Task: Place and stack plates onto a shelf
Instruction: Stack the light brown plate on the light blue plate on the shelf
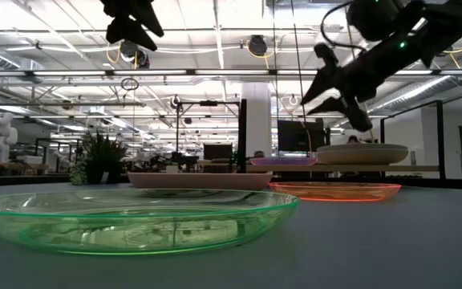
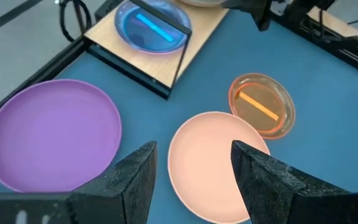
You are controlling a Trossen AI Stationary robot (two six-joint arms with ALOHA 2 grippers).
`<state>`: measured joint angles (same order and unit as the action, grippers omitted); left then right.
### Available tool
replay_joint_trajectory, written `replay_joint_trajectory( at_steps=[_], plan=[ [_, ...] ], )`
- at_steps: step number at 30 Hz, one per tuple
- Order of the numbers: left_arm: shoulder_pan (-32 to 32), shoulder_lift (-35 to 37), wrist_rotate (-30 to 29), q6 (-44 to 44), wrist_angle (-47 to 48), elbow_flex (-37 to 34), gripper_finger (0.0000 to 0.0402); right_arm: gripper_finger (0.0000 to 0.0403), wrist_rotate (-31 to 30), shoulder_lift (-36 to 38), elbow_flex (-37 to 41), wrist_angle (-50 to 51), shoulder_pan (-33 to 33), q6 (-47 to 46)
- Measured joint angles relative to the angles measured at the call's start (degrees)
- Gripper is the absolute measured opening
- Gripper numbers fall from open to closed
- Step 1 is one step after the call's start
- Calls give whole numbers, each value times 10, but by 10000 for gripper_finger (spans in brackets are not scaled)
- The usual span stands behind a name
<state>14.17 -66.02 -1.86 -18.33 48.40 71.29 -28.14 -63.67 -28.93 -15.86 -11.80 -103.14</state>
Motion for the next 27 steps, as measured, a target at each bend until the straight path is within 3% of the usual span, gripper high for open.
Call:
replay_joint_trajectory(
  at_steps=[14, 27],
  plan=[
    [-23, 0, 29, -43, 2, 0, 209, 112, 13, 52, 0, 3, 142, 58],
    [-42, -67, 20, -266, 91, -1, 209, 112, -20, 52, 0, 8, 210, 64]
  ],
)
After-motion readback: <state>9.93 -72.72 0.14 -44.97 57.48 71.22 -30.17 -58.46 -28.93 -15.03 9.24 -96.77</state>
